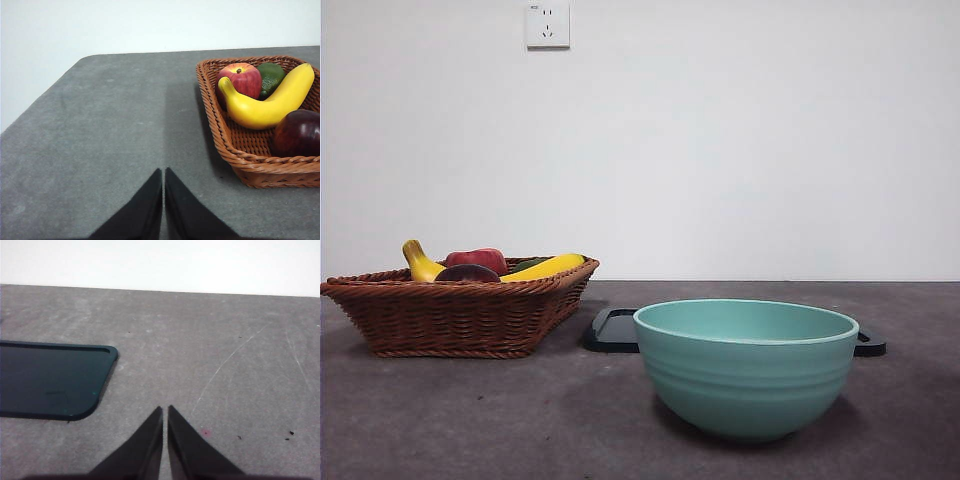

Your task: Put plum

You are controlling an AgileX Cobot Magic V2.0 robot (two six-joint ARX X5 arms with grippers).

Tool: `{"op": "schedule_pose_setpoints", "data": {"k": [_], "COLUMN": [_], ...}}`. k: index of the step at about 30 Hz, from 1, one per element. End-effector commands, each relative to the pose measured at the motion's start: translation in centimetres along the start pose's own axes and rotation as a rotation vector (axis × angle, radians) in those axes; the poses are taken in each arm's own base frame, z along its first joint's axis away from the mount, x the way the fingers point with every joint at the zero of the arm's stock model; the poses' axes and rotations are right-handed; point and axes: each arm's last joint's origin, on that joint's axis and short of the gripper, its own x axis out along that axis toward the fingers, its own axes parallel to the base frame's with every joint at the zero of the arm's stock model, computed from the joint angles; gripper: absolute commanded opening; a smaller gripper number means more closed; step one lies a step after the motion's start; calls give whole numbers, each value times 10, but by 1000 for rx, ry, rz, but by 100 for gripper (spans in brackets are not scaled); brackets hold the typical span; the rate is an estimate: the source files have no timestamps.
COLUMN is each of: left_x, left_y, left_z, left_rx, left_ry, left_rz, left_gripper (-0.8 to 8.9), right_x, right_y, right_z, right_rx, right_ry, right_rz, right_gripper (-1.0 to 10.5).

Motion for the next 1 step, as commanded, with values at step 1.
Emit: {"op": "schedule_pose_setpoints", "data": {"k": [1], "left_x": [2], "left_y": [0], "left_z": [-7], "left_rx": [-4], "left_ry": [26], "left_rz": [0], "left_gripper": [7], "right_x": [0], "right_y": [0], "right_z": [-1], "right_rx": [11], "right_ry": [-1], "right_rz": [-2], "right_gripper": [5]}}
